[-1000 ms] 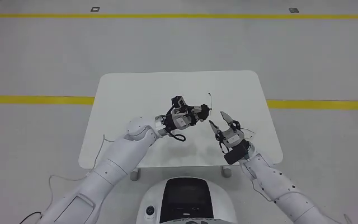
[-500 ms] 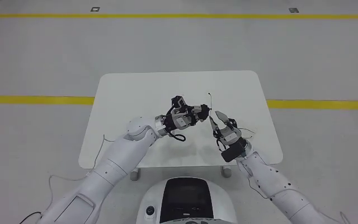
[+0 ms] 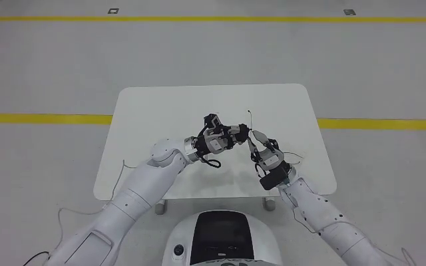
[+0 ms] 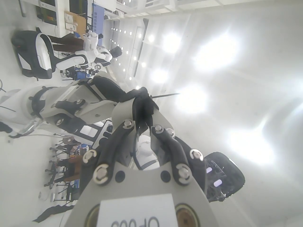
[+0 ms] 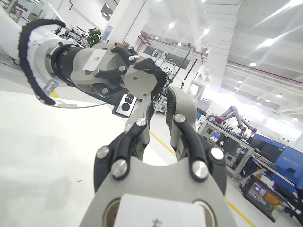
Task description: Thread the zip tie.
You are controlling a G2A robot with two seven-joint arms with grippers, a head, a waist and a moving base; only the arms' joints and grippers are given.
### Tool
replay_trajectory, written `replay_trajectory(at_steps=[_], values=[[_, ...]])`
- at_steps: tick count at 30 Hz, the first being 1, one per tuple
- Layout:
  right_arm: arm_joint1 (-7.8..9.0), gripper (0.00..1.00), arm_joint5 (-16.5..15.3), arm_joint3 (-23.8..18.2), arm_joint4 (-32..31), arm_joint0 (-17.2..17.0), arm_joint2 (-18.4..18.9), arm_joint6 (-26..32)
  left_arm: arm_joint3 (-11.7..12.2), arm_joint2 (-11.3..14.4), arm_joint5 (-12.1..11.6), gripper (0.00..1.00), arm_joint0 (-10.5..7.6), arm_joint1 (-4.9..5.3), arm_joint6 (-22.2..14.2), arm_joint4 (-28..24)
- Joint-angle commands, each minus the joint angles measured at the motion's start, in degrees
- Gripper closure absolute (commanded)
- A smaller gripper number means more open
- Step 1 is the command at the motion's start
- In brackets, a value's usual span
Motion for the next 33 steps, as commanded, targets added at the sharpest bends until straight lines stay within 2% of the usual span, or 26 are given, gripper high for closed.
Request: replay_trajectory(at_steps=[1,8,11,20,33], values=[[-0.01,0.85,0.1,0.0,0.0,0.1,-0.2,-0.4,0.0,0.0,0.0,1.0,0.0,0.0,0.0,0.0],[-0.04,0.89,0.3,0.2,0.0,0.3,-0.5,-1.0,0.0,0.0,0.0,1.0,0.0,0.0,0.0,0.0],[-0.08,1.0,0.5,0.3,0.0,0.3,-0.5,-1.1,0.0,0.0,0.0,1.0,0.0,0.0,0.0,0.0],[-0.14,1.0,1.0,0.8,0.0,0.1,0.1,-0.5,0.0,0.0,0.0,1.0,0.0,0.0,0.0,0.0],[-0.79,1.0,-0.6,2.0,0.0,-0.7,2.2,0.1,0.0,0.0,0.0,1.0,0.0,0.0,0.0,0.0]])
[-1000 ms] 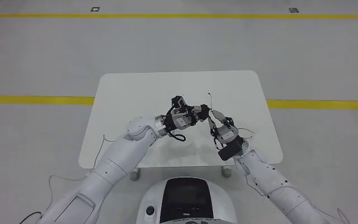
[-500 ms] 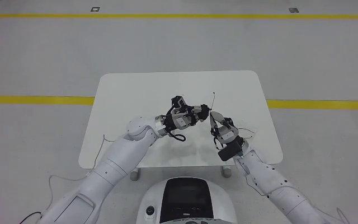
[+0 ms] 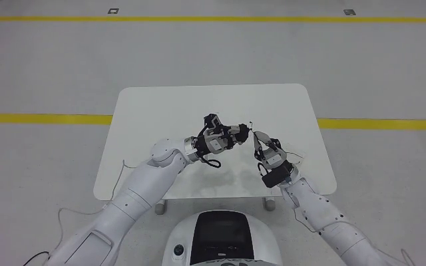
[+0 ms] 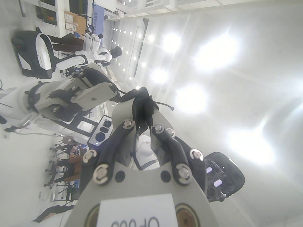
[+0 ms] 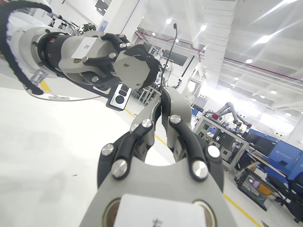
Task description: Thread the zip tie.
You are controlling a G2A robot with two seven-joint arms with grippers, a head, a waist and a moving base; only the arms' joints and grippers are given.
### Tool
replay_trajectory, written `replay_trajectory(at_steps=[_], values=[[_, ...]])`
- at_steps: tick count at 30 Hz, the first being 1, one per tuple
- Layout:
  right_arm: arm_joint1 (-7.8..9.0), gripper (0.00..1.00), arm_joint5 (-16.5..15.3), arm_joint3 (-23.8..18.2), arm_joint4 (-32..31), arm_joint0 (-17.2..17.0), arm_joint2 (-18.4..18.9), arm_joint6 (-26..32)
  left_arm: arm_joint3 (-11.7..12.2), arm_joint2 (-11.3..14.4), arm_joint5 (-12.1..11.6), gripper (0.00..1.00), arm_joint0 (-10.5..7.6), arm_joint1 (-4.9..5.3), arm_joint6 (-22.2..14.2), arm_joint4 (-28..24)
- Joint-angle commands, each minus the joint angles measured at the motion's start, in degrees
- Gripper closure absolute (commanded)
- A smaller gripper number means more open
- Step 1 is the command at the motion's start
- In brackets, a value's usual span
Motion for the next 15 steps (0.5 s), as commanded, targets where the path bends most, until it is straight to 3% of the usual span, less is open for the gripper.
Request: replay_trajectory(at_steps=[1,15], values=[[-0.08,1.0,-0.1,0.2,0.0,0.0,0.0,0.0,0.0,0.0,0.0,1.0,0.0,0.0,0.0,0.0],[-0.54,1.0,-1.2,1.8,0.0,0.1,1.0,0.9,0.0,0.0,0.0,1.0,0.0,0.0,0.0,0.0]])
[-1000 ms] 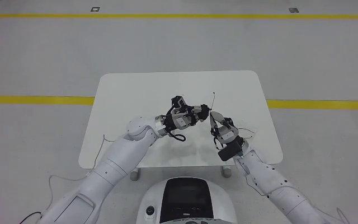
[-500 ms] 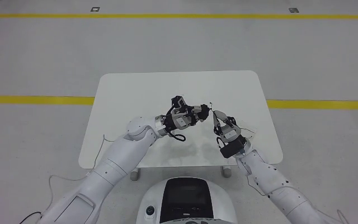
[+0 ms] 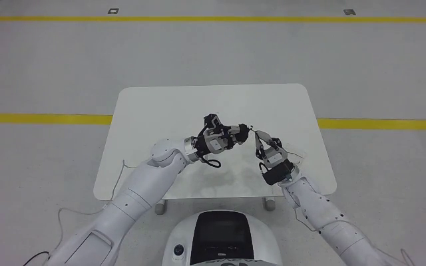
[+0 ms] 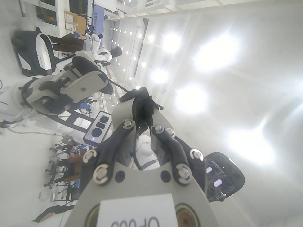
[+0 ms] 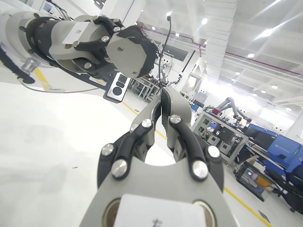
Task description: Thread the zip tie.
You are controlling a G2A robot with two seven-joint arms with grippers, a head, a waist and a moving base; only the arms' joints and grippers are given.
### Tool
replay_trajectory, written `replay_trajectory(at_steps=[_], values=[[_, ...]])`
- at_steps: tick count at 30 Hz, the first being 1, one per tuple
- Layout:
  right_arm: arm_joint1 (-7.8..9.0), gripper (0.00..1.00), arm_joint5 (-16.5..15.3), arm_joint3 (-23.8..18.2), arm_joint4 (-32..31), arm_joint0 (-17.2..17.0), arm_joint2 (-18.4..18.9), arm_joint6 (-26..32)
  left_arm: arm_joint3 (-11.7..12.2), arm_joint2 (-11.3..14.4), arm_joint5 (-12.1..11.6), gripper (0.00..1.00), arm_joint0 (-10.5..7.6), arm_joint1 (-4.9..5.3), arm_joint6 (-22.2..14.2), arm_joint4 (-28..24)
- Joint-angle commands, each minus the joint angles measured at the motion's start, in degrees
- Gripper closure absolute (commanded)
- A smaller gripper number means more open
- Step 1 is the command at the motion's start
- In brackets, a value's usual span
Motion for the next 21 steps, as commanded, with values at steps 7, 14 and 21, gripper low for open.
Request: replay_trajectory(at_steps=[7,14,21], values=[[-0.25,1.0,-0.5,0.8,0.0,0.3,0.0,0.4,0.0,0.0,0.0,1.0,0.0,0.0,0.0,0.0],[-0.4,1.0,-0.9,1.4,0.0,0.4,0.2,0.7,0.0,0.0,0.0,1.0,0.0,0.0,0.0,0.0],[-0.07,1.0,-2.2,2.9,0.0,1.7,-1.5,1.5,0.0,0.0,0.0,1.0,0.0,0.0,0.0,0.0]])
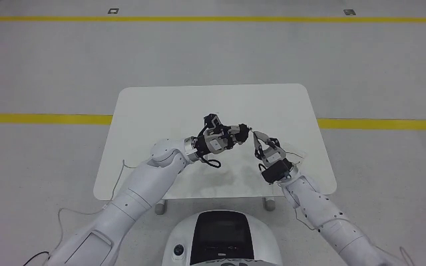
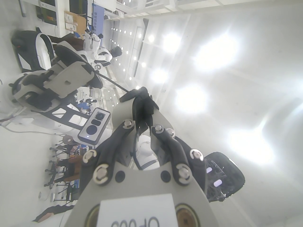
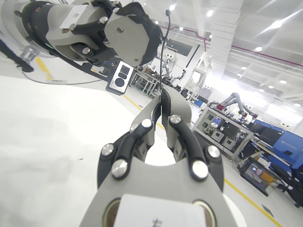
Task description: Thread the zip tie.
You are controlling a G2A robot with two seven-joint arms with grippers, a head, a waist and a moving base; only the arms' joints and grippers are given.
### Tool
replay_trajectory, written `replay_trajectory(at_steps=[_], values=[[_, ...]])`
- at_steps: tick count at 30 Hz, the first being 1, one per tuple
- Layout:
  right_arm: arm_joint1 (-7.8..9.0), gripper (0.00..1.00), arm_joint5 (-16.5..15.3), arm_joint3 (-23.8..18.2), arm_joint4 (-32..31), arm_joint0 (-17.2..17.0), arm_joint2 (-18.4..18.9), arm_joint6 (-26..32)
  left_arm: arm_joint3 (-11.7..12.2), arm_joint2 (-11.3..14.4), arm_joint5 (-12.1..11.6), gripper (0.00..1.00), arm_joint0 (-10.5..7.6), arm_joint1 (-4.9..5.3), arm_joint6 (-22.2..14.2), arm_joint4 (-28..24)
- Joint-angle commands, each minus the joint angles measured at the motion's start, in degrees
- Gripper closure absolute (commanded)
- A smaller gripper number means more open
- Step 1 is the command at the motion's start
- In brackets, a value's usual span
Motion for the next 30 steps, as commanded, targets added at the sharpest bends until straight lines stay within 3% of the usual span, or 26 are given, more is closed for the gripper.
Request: replay_trajectory(at_steps=[1,17,30], values=[[0.15,1.0,0.1,0.5,0.0,0.5,-0.7,0.3,0.0,0.0,0.0,1.0,0.0,0.0,0.0,0.0],[1.4,1.0,1.2,1.6,0.0,2.6,-4.6,1.9,0.0,0.0,0.0,1.0,0.0,0.0,0.0,0.0],[3.72,1.0,6.9,2.8,0.0,6.5,-12.2,3.5,0.0,0.0,0.0,1.0,0.0,0.0,0.0,0.0]])
